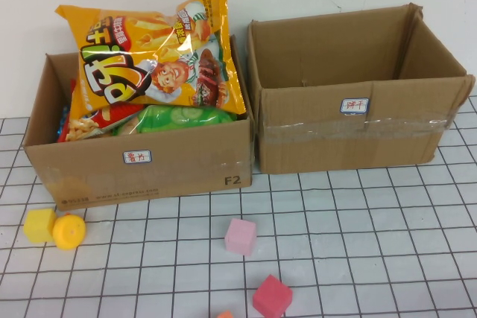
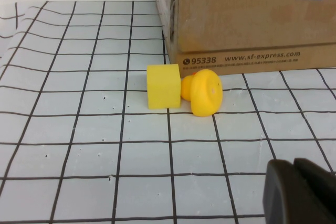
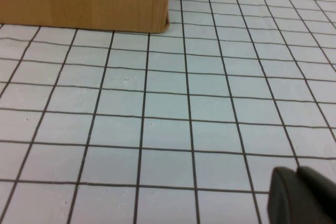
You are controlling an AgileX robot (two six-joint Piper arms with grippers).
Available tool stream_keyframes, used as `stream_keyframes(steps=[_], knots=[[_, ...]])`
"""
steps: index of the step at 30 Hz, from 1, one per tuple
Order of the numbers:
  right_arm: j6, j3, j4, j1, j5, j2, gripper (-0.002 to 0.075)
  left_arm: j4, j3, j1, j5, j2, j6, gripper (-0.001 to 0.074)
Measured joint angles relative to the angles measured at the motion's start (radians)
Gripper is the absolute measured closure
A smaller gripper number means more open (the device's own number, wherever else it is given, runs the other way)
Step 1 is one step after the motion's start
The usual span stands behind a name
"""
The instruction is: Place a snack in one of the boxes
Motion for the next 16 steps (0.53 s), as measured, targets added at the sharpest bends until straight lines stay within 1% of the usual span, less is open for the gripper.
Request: stream_keyframes(steps=[16], knots=[[0.000, 0.000, -0.002, -0.013, 0.004, 0.000, 0.0727, 0.000, 0.000, 0.000, 0.000, 0.000, 0.000, 0.0736]])
